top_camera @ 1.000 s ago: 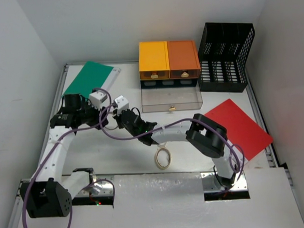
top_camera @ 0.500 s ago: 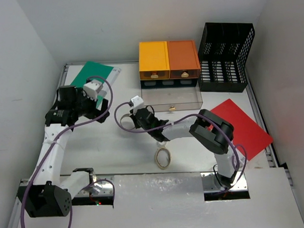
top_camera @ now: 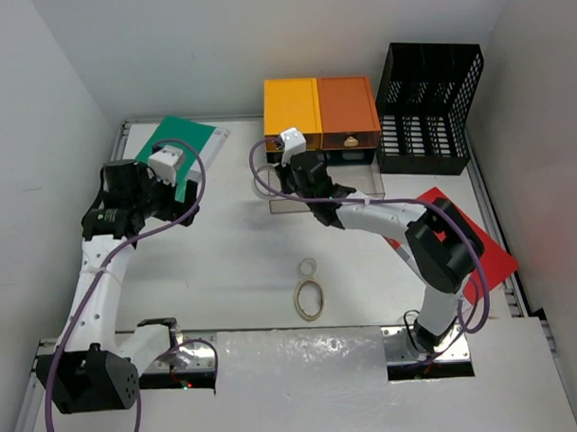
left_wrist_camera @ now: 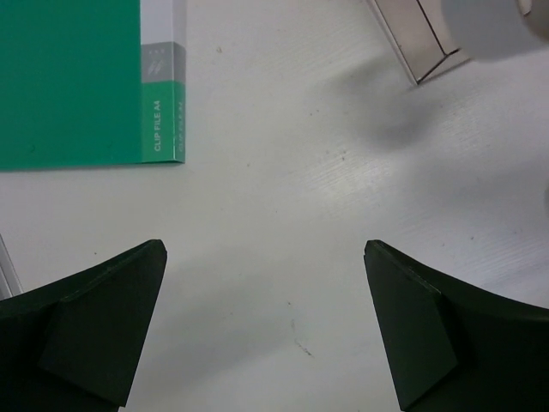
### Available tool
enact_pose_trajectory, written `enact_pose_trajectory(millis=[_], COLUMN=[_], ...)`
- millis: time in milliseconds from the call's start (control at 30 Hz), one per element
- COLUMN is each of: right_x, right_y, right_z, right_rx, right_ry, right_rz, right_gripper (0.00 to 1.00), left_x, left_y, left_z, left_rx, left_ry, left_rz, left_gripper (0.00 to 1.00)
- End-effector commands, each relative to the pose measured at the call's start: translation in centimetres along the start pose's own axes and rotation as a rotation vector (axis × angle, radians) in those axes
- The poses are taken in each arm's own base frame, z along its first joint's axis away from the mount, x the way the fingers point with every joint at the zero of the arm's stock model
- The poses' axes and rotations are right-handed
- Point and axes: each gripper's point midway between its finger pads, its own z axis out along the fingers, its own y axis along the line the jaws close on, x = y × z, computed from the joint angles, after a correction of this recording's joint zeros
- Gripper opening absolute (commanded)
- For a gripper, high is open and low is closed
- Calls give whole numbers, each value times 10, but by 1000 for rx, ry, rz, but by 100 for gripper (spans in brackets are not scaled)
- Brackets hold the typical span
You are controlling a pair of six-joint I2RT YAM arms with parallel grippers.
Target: Organize the desk
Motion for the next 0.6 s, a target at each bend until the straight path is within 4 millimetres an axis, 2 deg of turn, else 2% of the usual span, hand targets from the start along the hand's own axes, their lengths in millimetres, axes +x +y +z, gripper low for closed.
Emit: enact_pose_trajectory(millis=[0,67,100,200,267,300,367,400,500,567], right_x=[-3,-2,6,16,18,27,31,42,46,47], right_y=[-47,-59,-69,-83,-85,-87,-89,-95,-101,-96], right_z=[-3,5,6,16,22,27,33,36,40,45], right_rx=[193,245,272,305,304,305,307,315,312,282], right_ry=[94,131,177,225,228,249,262,291,277,261], right_rz=[-150,-184,-195,-191,-188,-191,-173,-163,-81,-59], right_gripper=[0,0,0,0,0,0,0,0,0,0], left_x=[2,9,11,21,25,26,27,28,31,32], left_y=[7,9,10,11,11,11,11,11,10,11], left_z=[9,15,17,23,25,25,25,25,25,26], left_rx=[-21,-29,-31,-33,-32,-33,-34,-35,-34,-37], left_ry=[-7,8,15,42,56,58,60,63,66,70], left_rz=[-16,-25,-29,-45,-48,-47,-48,-47,-47,-47], left_gripper=[100,100,100,100,100,100,100,100,100,99])
